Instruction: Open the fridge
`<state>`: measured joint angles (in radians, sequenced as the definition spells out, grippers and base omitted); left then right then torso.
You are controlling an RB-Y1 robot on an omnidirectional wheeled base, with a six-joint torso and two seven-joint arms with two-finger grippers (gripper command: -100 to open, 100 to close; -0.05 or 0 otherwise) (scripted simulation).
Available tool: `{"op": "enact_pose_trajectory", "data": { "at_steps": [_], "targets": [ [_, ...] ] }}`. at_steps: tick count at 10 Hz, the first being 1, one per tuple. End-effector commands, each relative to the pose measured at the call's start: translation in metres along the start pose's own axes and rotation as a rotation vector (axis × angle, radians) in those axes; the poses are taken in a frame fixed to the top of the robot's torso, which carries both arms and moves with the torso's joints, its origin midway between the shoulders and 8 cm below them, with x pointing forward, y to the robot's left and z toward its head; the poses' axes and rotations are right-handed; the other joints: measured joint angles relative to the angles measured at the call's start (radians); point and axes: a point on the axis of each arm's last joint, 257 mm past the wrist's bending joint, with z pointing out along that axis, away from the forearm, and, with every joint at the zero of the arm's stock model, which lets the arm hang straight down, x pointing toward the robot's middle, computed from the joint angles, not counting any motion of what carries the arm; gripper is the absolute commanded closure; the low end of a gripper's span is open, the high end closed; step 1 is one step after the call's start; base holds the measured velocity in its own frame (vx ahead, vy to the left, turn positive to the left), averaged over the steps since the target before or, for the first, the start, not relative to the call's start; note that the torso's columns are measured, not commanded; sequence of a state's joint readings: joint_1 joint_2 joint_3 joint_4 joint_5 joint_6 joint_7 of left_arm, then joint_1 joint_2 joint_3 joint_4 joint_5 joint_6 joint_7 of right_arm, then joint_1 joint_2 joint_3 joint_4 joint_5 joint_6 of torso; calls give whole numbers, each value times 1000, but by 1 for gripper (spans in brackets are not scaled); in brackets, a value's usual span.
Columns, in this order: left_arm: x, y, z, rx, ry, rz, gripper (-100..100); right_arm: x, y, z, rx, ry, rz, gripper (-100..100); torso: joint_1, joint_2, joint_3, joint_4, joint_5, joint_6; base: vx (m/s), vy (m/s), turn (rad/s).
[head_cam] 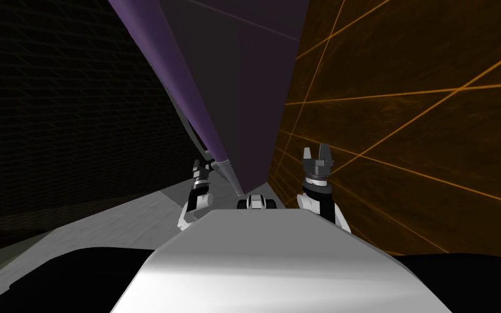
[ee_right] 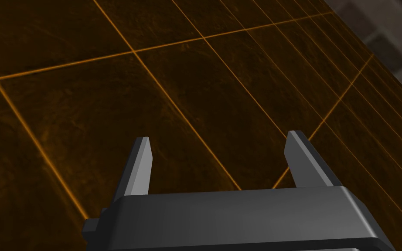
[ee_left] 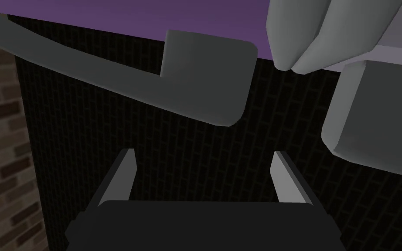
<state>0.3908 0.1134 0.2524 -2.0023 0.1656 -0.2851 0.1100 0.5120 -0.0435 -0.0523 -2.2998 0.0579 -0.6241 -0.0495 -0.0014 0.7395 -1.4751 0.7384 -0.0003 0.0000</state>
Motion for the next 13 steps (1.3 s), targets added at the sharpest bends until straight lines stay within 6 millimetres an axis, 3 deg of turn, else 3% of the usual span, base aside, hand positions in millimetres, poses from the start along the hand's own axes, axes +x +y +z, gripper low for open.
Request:
{"op": "enact_pose_trajectory", "data": {
  "at_steps": [1, 4, 8, 9, 13],
  "targets": [
    [-15, 16, -5, -41, -65, -46, -100, 0, 0, 0, 0, 0, 0, 0, 2, -1, 0, 0, 0, 0, 73, -147, 54],
    [-19, 28, -12, -65, -119, -95, -100, 0, 0, 0, 0, 0, 0, 0, 6, 0, 0, 0, 2, 0, 38, -69, 38],
    [-18, 18, -8, -59, -114, -86, -100, 0, 0, 0, 0, 0, 0, 0, 4, -5, -3, -1, 1, 0, 44, 17, -9],
    [-18, 26, -10, -62, -112, -88, 100, 0, 0, 0, 0, 0, 0, 0, 2, -3, -2, -1, 1, 1, -39, -23, 29],
    [-5, 21, -2, -61, -67, -106, 100, 0, 0, 0, 0, 1, -1, 0, 10, -1, 0, 0, 3, 0, -44, 169, -61]
  ]
}}
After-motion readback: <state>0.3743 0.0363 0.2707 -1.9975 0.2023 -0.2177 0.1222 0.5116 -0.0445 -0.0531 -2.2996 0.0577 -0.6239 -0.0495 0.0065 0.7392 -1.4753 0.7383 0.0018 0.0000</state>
